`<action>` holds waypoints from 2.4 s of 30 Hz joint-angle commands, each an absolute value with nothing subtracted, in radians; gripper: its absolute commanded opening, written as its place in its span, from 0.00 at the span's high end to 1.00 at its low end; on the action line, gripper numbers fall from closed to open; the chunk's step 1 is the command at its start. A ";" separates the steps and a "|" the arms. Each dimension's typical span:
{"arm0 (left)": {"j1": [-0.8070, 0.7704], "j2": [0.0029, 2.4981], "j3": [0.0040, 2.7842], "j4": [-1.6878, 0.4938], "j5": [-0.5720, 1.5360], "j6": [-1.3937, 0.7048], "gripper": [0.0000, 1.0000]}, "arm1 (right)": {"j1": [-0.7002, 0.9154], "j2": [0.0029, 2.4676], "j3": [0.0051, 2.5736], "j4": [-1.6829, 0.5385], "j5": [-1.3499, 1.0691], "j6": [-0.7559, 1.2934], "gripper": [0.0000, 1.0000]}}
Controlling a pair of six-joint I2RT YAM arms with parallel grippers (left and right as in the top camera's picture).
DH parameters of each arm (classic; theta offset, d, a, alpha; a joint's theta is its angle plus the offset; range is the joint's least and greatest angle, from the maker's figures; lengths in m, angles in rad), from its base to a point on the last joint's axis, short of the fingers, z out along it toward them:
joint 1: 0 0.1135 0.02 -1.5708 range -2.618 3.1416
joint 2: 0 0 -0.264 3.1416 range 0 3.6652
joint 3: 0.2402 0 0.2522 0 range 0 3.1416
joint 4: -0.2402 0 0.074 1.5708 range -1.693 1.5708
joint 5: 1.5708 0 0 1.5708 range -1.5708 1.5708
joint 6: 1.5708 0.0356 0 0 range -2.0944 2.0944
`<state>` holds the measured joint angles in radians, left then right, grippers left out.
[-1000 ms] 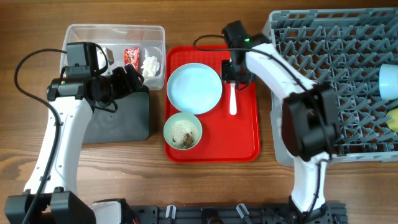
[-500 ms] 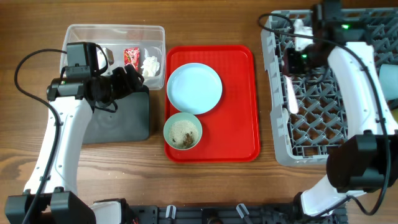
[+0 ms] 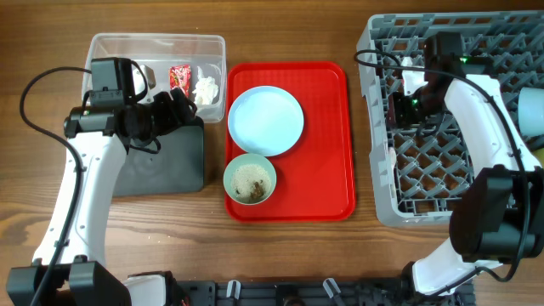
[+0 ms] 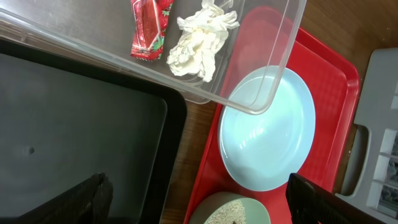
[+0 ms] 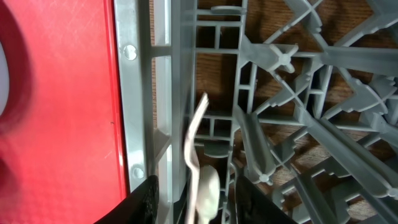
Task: Sort waste into correct bins and load items into the dishwasher rack
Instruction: 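Carry the fork right and insert it upright into the rack, then grasp the green rice bowl on the red tray with the left gripper, then carry the bowl left and tip the rice onto the black tray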
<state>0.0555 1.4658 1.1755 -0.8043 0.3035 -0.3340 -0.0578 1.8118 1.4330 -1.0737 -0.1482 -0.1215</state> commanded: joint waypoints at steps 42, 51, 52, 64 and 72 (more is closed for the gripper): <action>-0.823 1.840 1.176 -0.760 0.057 -0.483 0.51 | -0.041 1.595 1.532 -1.247 -0.361 0.009 0.00; -0.823 1.841 1.176 -0.787 -0.066 -0.483 0.89 | -0.041 1.595 1.532 -1.253 -0.361 0.010 0.00; -0.823 1.842 1.176 -0.786 -0.073 -0.483 0.91 | -0.041 1.595 1.532 -1.256 -0.361 0.010 0.00; -0.715 1.648 1.179 -0.844 -0.062 -0.502 0.96 | -0.041 1.595 1.532 -1.266 -0.356 0.002 0.00; -0.172 1.599 1.179 -0.861 0.399 -0.206 0.96 | -0.041 1.595 1.532 -1.271 -0.356 0.003 0.00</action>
<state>-0.3367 1.6215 1.1774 -0.8604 0.2077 -0.3321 -0.0402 1.6035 1.5261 -1.2716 -0.3443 -0.0006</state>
